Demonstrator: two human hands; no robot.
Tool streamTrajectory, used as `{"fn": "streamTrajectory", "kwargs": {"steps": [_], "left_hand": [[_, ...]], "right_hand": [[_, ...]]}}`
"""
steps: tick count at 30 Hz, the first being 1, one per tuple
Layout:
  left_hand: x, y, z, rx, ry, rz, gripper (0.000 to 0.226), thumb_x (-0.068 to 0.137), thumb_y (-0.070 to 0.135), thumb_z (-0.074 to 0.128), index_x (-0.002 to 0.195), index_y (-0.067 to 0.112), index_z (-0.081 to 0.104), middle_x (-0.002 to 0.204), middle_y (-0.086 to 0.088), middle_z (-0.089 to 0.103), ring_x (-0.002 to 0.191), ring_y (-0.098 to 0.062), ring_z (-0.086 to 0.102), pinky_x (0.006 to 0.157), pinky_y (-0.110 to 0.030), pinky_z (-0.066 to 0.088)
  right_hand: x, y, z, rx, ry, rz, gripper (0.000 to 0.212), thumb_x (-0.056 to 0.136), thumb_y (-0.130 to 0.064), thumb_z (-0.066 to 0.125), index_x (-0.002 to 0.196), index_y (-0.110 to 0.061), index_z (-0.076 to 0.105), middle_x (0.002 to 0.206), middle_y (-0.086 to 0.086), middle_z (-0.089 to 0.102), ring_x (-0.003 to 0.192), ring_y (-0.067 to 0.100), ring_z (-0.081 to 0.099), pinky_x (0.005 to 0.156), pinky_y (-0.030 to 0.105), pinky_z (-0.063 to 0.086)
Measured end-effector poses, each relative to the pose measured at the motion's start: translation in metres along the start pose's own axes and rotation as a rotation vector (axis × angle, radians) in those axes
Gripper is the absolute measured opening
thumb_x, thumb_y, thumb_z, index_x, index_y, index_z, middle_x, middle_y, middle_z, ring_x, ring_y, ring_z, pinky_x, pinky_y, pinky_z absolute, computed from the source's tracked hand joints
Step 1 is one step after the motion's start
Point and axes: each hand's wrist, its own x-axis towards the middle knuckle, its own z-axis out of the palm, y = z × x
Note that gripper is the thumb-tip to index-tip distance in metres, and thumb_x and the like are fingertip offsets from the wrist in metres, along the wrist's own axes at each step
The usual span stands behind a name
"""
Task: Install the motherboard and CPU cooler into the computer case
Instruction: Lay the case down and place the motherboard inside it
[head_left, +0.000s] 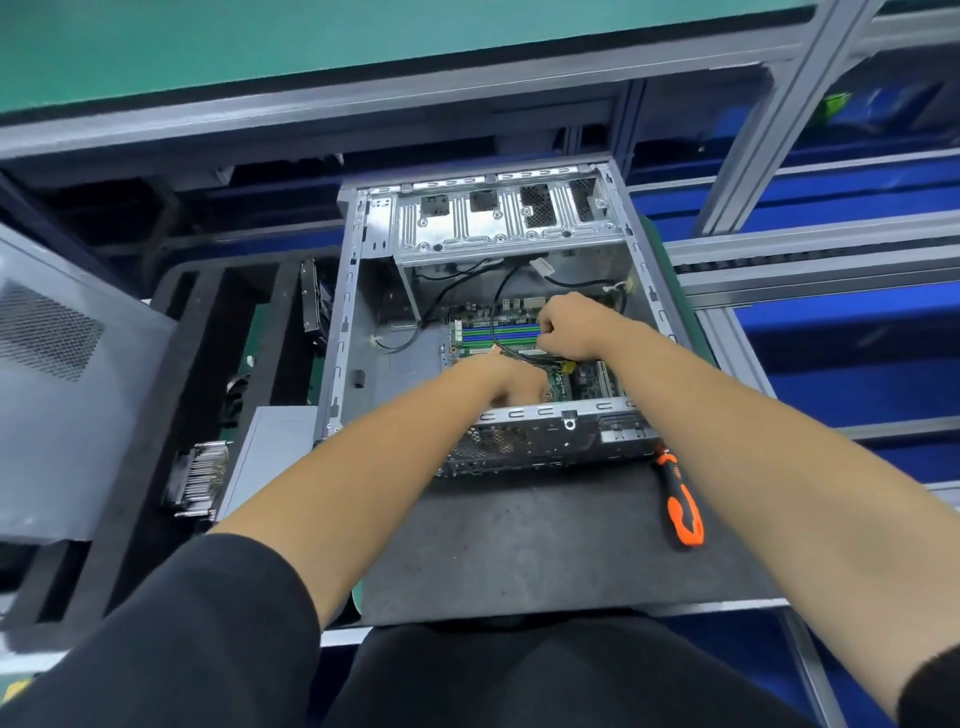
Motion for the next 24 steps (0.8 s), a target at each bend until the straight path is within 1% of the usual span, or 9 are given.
{"fn": "streamTrajectory", "kwargs": {"steps": [3,7,10,12,14,16,19,22,24], "left_hand": [[0.006,0.004,0.0,-0.047,0.015,-0.044,0.039,0.088,0.007,0.048,0.055,0.015,0.029,0.054,-0.002,0.029,0.05,-0.016,0.022,0.048,-0.026,0.021],[0.014,0.008,0.0,-0.121,-0.012,-0.127,0.034,0.09,0.012,0.048,0.058,0.012,0.038,0.055,-0.002,0.038,0.048,-0.016,0.031,0.045,-0.024,0.029],[0.017,0.004,0.001,-0.166,-0.021,-0.151,0.024,0.089,0.018,0.048,0.067,0.01,0.05,0.081,-0.009,0.056,0.068,-0.022,0.048,0.065,-0.031,0.042],[0.018,0.002,0.003,-0.201,-0.042,-0.145,0.02,0.089,0.024,0.049,0.083,0.006,0.056,0.094,-0.008,0.057,0.078,-0.023,0.052,0.072,-0.032,0.042],[0.019,0.002,0.003,-0.206,-0.05,-0.143,0.026,0.089,0.029,0.05,0.086,0.004,0.055,0.087,-0.001,0.056,0.071,-0.017,0.054,0.064,-0.027,0.043],[0.022,0.005,0.003,-0.178,-0.056,-0.151,0.026,0.091,0.028,0.047,0.075,0.007,0.051,0.078,0.0,0.054,0.061,-0.013,0.05,0.055,-0.026,0.041],[0.022,0.009,0.003,-0.13,-0.058,-0.174,0.028,0.092,0.026,0.046,0.07,0.01,0.048,0.075,0.0,0.052,0.063,-0.013,0.05,0.06,-0.029,0.042],[0.022,0.012,0.002,-0.098,-0.086,-0.191,0.03,0.094,0.03,0.046,0.074,0.007,0.049,0.08,-0.002,0.05,0.072,-0.019,0.05,0.068,-0.031,0.042],[0.022,0.013,0.0,-0.099,-0.102,-0.203,0.033,0.094,0.029,0.047,0.068,0.008,0.048,0.073,-0.004,0.049,0.061,-0.018,0.046,0.06,-0.028,0.04]], "right_hand": [[0.003,0.0,0.0,0.0,0.014,0.008,0.036,0.083,-0.01,0.054,0.055,-0.012,0.033,0.053,0.007,0.03,0.056,0.022,0.027,0.054,0.03,0.023],[0.005,0.0,0.002,-0.024,0.008,0.026,0.029,0.085,-0.014,0.055,0.061,-0.011,0.039,0.058,0.008,0.038,0.056,0.022,0.031,0.051,0.028,0.023],[0.007,0.0,0.003,-0.035,0.002,0.033,0.029,0.085,-0.014,0.055,0.061,-0.01,0.04,0.056,0.006,0.038,0.053,0.022,0.031,0.05,0.028,0.024],[0.007,0.0,0.003,-0.044,-0.004,0.032,0.031,0.085,-0.014,0.055,0.059,-0.011,0.038,0.054,0.005,0.037,0.052,0.021,0.03,0.05,0.028,0.024],[0.007,0.0,0.003,-0.044,-0.012,0.029,0.032,0.085,-0.014,0.055,0.059,-0.011,0.037,0.054,0.005,0.036,0.052,0.022,0.03,0.051,0.029,0.026],[0.007,-0.001,0.003,-0.042,-0.012,0.028,0.031,0.085,-0.014,0.055,0.06,-0.011,0.037,0.054,0.005,0.036,0.052,0.022,0.03,0.052,0.029,0.026],[0.007,-0.001,0.003,-0.048,-0.015,0.027,0.032,0.085,-0.014,0.055,0.059,-0.011,0.037,0.053,0.004,0.036,0.051,0.022,0.03,0.051,0.029,0.026],[0.006,-0.002,0.002,-0.053,-0.018,0.025,0.034,0.084,-0.013,0.055,0.057,-0.013,0.034,0.051,0.004,0.032,0.05,0.022,0.027,0.051,0.028,0.023],[0.005,-0.002,0.001,-0.055,-0.017,0.022,0.035,0.083,-0.013,0.054,0.056,-0.013,0.032,0.051,0.004,0.03,0.05,0.022,0.025,0.051,0.029,0.022]]}}
